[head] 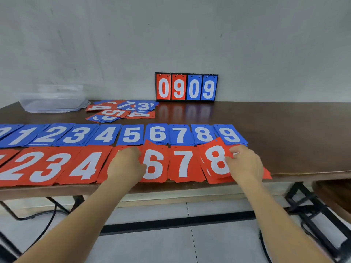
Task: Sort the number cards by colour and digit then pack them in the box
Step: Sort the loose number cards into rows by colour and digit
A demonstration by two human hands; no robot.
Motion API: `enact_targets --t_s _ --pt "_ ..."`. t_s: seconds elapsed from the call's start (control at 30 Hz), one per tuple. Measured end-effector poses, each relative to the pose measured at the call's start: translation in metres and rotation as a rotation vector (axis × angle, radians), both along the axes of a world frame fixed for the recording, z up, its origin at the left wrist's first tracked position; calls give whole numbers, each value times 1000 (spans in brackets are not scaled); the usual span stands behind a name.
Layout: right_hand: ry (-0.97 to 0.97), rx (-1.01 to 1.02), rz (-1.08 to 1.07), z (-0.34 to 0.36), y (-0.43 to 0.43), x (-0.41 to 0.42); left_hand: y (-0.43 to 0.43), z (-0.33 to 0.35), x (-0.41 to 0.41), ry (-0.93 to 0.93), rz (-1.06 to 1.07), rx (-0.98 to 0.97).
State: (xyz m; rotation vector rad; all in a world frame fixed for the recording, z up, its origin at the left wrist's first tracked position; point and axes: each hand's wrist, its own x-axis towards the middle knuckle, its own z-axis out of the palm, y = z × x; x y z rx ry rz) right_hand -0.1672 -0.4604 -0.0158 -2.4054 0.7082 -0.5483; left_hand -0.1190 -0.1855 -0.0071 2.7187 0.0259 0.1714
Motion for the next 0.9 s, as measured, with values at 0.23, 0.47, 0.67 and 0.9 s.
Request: enact_targets --t_s 0.23,0.47,0.67,0.9 --pt "-34 -401 -16 -18 4 -8 -8 -7 -9 -94 67 55" --pt "-129 -222 153 -8 21 3 -10 1 -11 -184 40 41" --pt "-174 -177 293 13 67 35 12 15 11 -158 30 72" --pt "-128 -194 387 40 135 101 72 27 77 -162 23 76"
